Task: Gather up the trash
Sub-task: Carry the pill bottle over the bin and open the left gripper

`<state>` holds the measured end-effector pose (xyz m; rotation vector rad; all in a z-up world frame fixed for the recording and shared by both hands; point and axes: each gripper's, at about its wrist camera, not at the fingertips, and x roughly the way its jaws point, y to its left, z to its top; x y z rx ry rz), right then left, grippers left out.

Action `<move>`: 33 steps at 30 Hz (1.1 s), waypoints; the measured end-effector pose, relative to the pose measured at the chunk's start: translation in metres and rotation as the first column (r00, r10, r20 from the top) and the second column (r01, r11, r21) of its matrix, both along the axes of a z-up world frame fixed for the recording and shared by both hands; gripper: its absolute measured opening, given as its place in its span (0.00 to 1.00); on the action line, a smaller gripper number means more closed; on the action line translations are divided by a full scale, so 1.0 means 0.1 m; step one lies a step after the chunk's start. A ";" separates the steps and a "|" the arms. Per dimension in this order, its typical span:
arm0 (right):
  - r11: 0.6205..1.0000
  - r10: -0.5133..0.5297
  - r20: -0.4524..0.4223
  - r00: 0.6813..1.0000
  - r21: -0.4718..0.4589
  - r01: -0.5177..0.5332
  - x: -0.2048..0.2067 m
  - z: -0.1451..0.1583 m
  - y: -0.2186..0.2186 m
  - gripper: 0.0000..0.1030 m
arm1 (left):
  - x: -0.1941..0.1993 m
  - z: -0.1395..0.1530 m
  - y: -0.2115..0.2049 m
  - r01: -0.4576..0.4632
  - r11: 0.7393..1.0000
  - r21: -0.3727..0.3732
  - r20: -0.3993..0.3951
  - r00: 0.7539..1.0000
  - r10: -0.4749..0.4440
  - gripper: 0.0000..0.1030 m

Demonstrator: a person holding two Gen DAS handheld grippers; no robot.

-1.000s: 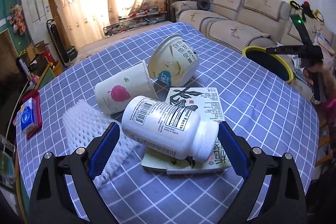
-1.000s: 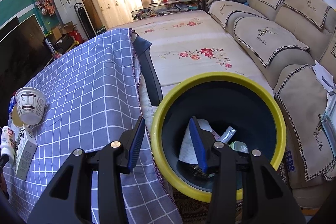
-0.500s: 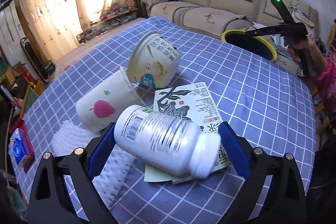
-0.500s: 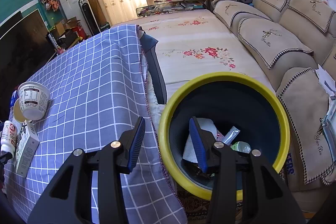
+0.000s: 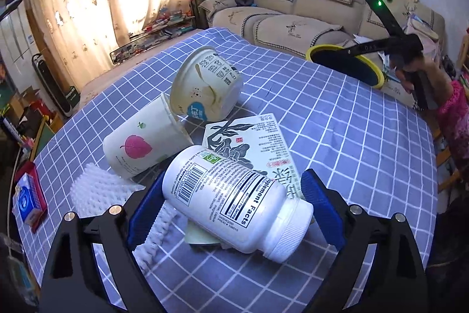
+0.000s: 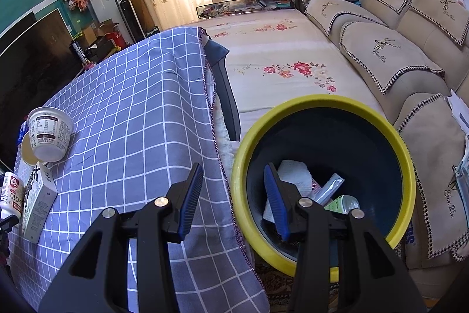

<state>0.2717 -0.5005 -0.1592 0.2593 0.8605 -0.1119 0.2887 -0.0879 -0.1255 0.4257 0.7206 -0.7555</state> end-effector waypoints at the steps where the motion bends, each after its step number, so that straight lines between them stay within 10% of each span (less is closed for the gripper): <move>1: 1.000 0.000 0.001 1.000 0.002 0.000 -0.01 0.00 -0.01 0.41 | -0.01 0.02 0.00 -0.003 1.000 -0.005 0.001 1.000 0.003 0.87; 17: 0.999 -0.022 0.071 0.997 0.046 0.018 -0.27 0.16 -0.25 0.41 | -0.31 0.32 -0.74 0.129 0.991 -0.027 0.025 0.991 -0.128 0.87; 33: 0.980 -0.190 0.128 0.973 0.082 0.181 -0.91 0.20 -1.23 0.41 | -0.11 0.18 -2.80 0.383 0.922 -0.059 -0.009 0.923 -0.384 0.87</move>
